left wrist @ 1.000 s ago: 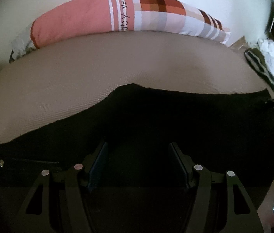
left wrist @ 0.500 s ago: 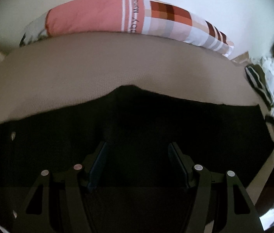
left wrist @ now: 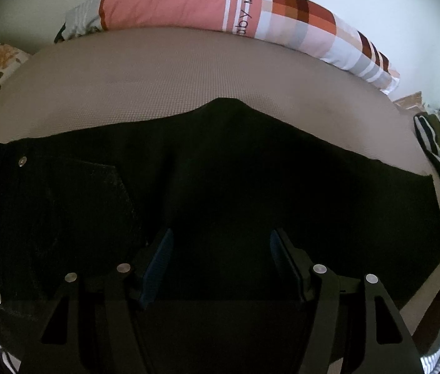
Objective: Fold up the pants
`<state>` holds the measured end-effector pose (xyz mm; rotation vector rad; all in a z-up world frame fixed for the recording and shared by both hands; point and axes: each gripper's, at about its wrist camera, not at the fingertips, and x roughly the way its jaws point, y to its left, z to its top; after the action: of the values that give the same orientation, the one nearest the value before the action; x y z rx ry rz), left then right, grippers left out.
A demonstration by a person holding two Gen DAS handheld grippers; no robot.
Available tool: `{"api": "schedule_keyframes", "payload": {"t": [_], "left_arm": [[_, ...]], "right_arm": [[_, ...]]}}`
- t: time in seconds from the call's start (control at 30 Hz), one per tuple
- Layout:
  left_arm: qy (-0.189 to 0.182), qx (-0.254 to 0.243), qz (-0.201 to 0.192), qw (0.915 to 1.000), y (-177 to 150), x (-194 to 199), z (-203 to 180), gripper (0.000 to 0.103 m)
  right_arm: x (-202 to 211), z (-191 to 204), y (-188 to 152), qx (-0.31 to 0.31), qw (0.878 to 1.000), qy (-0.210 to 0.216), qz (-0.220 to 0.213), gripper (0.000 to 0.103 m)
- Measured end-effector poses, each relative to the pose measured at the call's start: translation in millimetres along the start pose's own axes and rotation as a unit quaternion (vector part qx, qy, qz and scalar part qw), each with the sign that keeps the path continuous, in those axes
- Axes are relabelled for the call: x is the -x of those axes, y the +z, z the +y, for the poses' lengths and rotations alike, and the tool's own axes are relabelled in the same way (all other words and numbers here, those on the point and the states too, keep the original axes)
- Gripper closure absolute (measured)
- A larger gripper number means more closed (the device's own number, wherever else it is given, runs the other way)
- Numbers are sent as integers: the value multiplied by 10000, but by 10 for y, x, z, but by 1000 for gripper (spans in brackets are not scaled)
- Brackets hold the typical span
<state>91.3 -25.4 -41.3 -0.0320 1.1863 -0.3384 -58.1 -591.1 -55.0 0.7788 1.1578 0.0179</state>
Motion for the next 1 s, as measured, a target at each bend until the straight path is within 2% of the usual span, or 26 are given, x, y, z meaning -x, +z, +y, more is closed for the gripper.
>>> {"api": "schedule_keyframes", "payload": {"t": [0.1, 0.17, 0.2, 0.23, 0.63, 0.8, 0.9, 1.0], "left_arm": [[-16, 11, -57, 10000, 6, -27, -1, 34], [70, -85, -103, 9999, 3, -56, -31, 34], [143, -149, -131, 9997, -9, -64, -49, 34], [209, -205, -166, 9994, -20, -77, -70, 34], [386, -553, -330, 9972, -65, -130, -174, 22], [402, -654, -407, 9962, -88, -145, -209, 17], [415, -652, -400, 9962, -87, -146, -213, 17], [272, -505, -369, 9977, -74, -112, -188, 17]], "right_arm": [[-120, 62, 59, 146, 9992, 316, 173, 73], [-211, 108, 109, 196, 9987, 406, 243, 82], [-262, 122, 130, 186, 9987, 403, 267, 92], [-297, 137, 144, 200, 9989, 342, 245, 95], [-247, 317, 83, -99, 9993, -355, -41, 96], [-139, 536, 48, -236, 9995, -182, -61, 97], [-78, 828, -10, -135, 9998, -160, -54, 96], [-41, 1127, -59, -90, 9999, -8, -73, 96]]}}
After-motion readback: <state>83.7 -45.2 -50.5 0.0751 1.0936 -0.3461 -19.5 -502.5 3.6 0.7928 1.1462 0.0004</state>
